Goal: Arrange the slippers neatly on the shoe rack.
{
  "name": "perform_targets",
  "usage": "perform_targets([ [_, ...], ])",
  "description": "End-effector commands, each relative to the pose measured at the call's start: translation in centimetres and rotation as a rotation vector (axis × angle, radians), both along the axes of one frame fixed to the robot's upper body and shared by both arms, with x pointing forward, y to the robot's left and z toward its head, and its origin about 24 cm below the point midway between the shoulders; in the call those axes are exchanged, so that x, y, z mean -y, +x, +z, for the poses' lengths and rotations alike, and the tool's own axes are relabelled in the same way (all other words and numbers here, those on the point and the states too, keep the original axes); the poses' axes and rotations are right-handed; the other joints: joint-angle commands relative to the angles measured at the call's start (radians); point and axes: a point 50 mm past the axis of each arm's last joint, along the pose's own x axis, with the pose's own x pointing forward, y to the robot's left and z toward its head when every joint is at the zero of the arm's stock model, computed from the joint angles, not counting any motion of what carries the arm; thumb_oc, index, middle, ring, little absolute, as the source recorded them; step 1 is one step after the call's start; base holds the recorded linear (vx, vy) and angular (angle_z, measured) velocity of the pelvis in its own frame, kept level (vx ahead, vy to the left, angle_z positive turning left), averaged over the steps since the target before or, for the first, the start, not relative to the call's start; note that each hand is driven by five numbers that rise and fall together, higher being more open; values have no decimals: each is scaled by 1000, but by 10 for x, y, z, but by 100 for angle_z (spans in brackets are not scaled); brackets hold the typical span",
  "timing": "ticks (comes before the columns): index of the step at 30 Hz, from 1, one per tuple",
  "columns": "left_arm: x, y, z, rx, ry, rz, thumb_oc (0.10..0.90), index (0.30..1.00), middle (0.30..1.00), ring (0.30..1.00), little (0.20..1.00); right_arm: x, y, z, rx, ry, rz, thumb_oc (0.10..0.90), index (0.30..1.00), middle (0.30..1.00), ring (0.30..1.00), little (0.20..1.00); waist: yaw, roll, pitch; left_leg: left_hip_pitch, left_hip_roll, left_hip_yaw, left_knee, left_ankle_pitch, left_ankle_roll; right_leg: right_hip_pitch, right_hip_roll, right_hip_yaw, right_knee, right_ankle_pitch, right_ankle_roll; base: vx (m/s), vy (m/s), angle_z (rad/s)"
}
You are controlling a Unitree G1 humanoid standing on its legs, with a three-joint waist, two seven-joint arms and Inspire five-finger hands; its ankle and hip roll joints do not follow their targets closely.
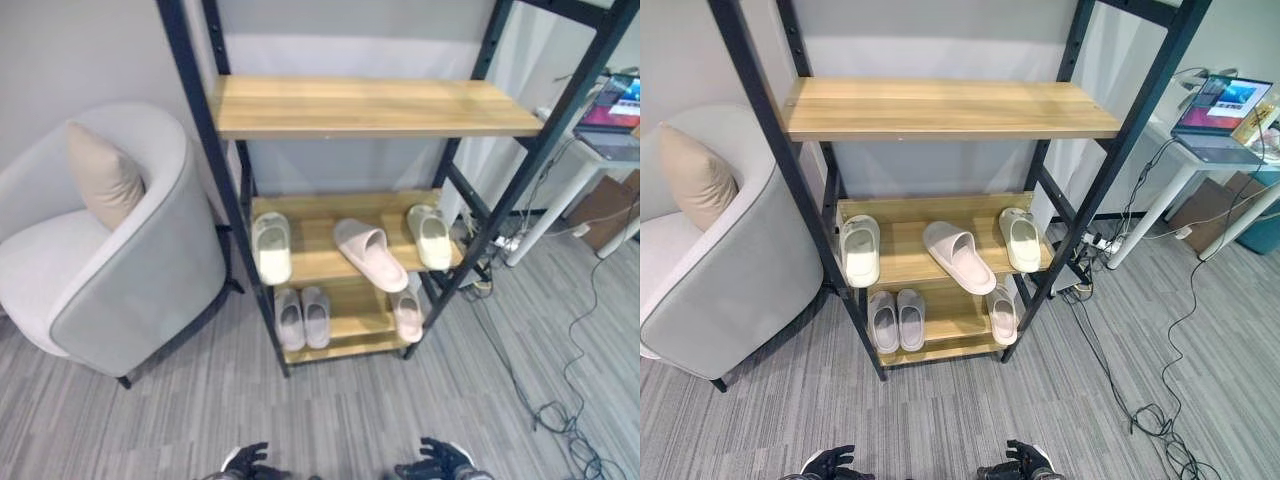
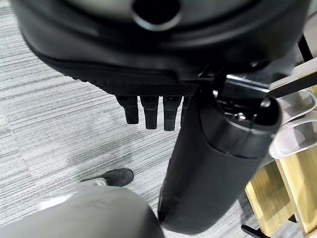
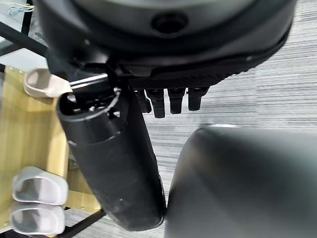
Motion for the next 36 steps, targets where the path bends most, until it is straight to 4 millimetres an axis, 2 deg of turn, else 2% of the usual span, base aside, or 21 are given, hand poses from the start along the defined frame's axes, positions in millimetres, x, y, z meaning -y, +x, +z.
perform_targets([
  [1, 10, 15, 3, 47, -27, -47, 800, 900, 900, 900, 900, 18, -10, 1, -10, -45, -18, 800, 900, 900, 900, 900, 3, 5, 3, 23, 19, -95, 61, -93, -101, 27, 33, 39, 19, 58, 13, 80, -130, 57],
  [2, 10, 15, 3, 47, -27, -47, 800, 900, 900, 900, 900, 18, -10, 1, -10, -45, -18, 800, 900, 900, 900, 900, 2, 5, 3, 23, 19, -96, 61, -93, -101, 28, 33, 38, 18, 58, 13, 128, -216, 69],
  [4, 12, 12, 1, 33, -30, -49, 800, 900, 900, 900, 900, 21, -15, 0, -20, -49, -28, 800, 900, 900, 900, 900, 2, -1, -13, 12, 53, -111, 71, -89, -139, 68, 48, 19, -25, 42, -3, 112, -241, 50],
  [5, 12, 12, 1, 33, -30, -49, 800, 900, 900, 900, 900, 21, -15, 0, -20, -48, -28, 800, 900, 900, 900, 900, 1, 0, -13, 12, 53, -113, 71, -90, -139, 69, 49, 18, -26, 42, -3, 75, -238, 31],
  [6, 13, 12, 1, 32, -31, -63, 800, 900, 900, 900, 900, 22, -15, 1, -16, -51, -37, 800, 900, 900, 900, 900, 2, -2, -12, -9, 68, -105, 93, -78, -157, 86, 55, -1, -40, 34, -13, 12, -147, 40],
  [9, 18, 15, 2, 40, -36, -91, 800, 900, 900, 900, 900, 27, -13, 2, -2, -62, -56, 800, 900, 900, 900, 900, 0, -11, -1, -61, 95, -73, 158, -54, -177, 110, 57, -27, -60, 27, -26, -15, -154, 44],
  [11, 24, 20, 2, 56, -53, -95, 800, 900, 900, 900, 900, 31, -12, 4, 5, -66, -77, 800, 900, 900, 900, 900, -4, -24, 17, -100, 115, -8, 233, -43, -172, 136, 63, -47, -72, 14, -48, -7, -178, 27],
  [14, 27, 19, 2, 51, -62, -113, 800, 900, 900, 900, 900, 32, -16, 3, -7, -63, -79, 800, 900, 900, 900, 900, -8, -24, 16, -105, 98, 10, 230, -58, -160, 148, 72, -52, -76, 3, -57, 77, -70, 27],
  [15, 26, 18, 1, 42, -58, -117, 800, 900, 900, 900, 900, 32, -24, 0, -35, -64, -83, 800, 900, 900, 900, 900, -7, -18, 4, -104, 50, 12, 166, -71, -141, 163, 84, -54, -89, -8, -60, 136, -20, 35],
  [16, 26, 18, 1, 42, -58, -117, 800, 900, 900, 900, 900, 32, -24, 0, -35, -64, -83, 800, 900, 900, 900, 900, -7, -19, 4, -103, 49, 12, 166, -72, -141, 164, 84, -54, -89, -9, -59, 181, -21, 46],
  [18, 25, 19, 2, 50, -61, -105, 800, 900, 900, 900, 900, 31, -25, 0, -37, -62, -85, 800, 900, 900, 900, 900, 5, -16, 3, -147, -3, -11, 143, -39, -131, 175, 100, -45, -97, -15, -63, 146, -7, 34],
  [19, 24, 16, 1, 49, -69, -70, 800, 900, 900, 900, 900, 27, -24, -1, -34, -57, -78, 800, 900, 900, 900, 900, 28, -17, 6, -185, -38, -26, 138, -18, -127, 192, 122, -22, -92, -29, -66, 149, -5, 2],
  [20, 24, 16, 1, 49, -69, -70, 800, 900, 900, 900, 900, 27, -24, -1, -35, -57, -78, 800, 900, 900, 900, 900, 29, -18, 7, -183, -39, -24, 138, -18, -126, 193, 121, -20, -92, -30, -66, 227, 63, -25],
  [21, 21, 9, -1, 26, -69, -51, 800, 900, 900, 900, 900, 25, -26, -2, -42, -52, -71, 800, 900, 900, 900, 900, 36, -17, 1, -172, -44, -31, 129, -16, -111, 206, 129, -14, -86, -45, -62, 178, 85, -31],
  [26, 16, 4, -1, 9, -61, -42, 800, 900, 900, 900, 900, 20, -22, -2, -38, -45, -41, 800, 900, 900, 900, 900, 51, -27, -14, -147, -42, -11, 109, -31, -94, 210, 102, -25, -43, -54, -29, 137, 70, -23],
  [29, 10, 14, 2, 37, -46, -45, 800, 900, 900, 900, 900, 15, -13, 0, -16, -36, -16, 800, 900, 900, 900, 900, 52, -20, -8, -126, -25, -9, 102, -42, -76, 145, 68, -37, 97, -27, 11, 101, 42, -34],
  [30, 10, 14, 2, 37, -46, -45, 800, 900, 900, 900, 900, 15, -13, 0, -16, -36, -16, 800, 900, 900, 900, 900, 52, -21, -8, -126, -26, -9, 103, -42, -76, 144, 67, -37, 99, -28, 11, 131, -14, -22],
  [34, 9, 23, 6, 75, -36, -55, 800, 900, 900, 900, 900, 15, -12, 0, -4, -35, -19, 800, 900, 900, 900, 900, 43, -5, -11, -89, -4, -22, 81, -56, -81, 106, 5, -62, 64, 8, 8, 96, -81, 6],
  [35, 9, 23, 6, 75, -36, -55, 800, 900, 900, 900, 900, 15, -12, 0, -4, -35, -19, 800, 900, 900, 900, 900, 42, -5, -11, -87, -3, -23, 81, -57, -81, 107, 6, -63, 64, 7, 8, 91, -97, 9],
  [36, 11, 31, 9, 113, -39, -61, 800, 900, 900, 900, 900, 17, -11, 1, -7, -42, -25, 800, 900, 900, 900, 900, 33, -4, -4, -71, -2, -32, 81, -67, -87, 94, -16, -59, 18, 35, 14, 92, -113, 13],
])
